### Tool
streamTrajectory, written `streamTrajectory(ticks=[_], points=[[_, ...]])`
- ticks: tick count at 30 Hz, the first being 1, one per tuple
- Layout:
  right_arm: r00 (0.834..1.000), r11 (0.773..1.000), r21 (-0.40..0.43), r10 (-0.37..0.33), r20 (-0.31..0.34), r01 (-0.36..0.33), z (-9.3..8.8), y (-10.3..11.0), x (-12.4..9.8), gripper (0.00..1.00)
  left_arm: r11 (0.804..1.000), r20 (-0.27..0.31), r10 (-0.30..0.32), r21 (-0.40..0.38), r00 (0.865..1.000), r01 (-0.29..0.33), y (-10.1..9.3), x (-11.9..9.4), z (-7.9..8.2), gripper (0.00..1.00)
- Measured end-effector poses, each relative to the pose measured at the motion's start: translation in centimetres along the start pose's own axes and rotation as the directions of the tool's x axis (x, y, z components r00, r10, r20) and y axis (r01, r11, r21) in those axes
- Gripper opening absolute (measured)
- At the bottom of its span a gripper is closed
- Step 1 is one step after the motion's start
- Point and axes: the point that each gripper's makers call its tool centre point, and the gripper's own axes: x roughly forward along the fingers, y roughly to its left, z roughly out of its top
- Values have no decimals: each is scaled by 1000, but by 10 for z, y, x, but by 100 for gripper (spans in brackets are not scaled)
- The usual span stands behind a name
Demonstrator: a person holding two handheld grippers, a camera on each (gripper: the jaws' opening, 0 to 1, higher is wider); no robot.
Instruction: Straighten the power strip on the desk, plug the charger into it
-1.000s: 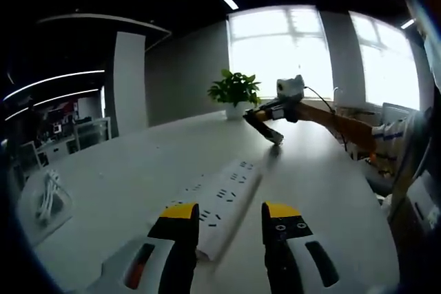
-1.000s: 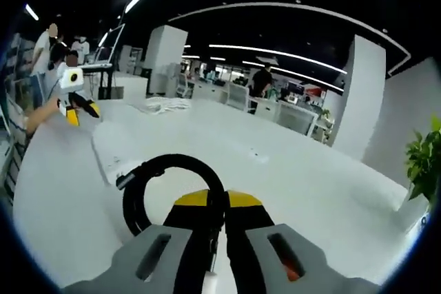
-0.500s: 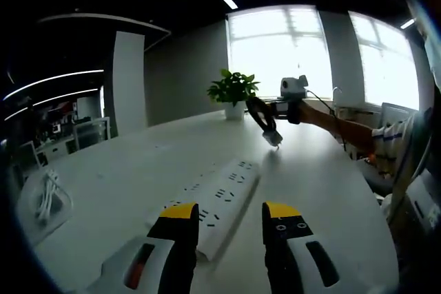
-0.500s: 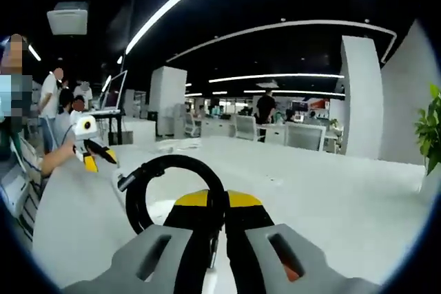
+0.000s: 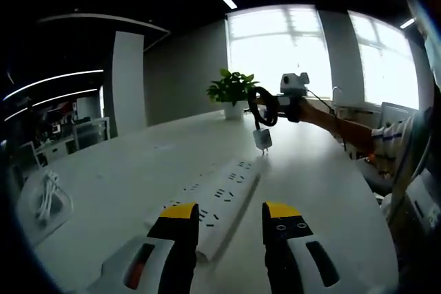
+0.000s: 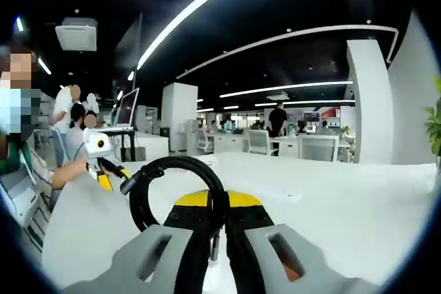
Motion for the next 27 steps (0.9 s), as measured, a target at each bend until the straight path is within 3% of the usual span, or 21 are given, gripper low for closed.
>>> streamTrajectory(ticks=[12, 19, 27], points=[[995, 995, 36, 88, 52, -90, 7, 19, 20, 5, 1000, 6, -1, -1, 1000, 1, 0, 0, 1, 38], [986, 988, 35, 150, 69, -152, 15, 30, 28, 6, 999, 21, 7, 38, 1000, -8, -1, 12, 2, 37], [969, 972, 38, 226, 103, -231, 31, 45, 34, 6, 996, 42, -58, 73, 997, 55, -29, 38, 11, 38]])
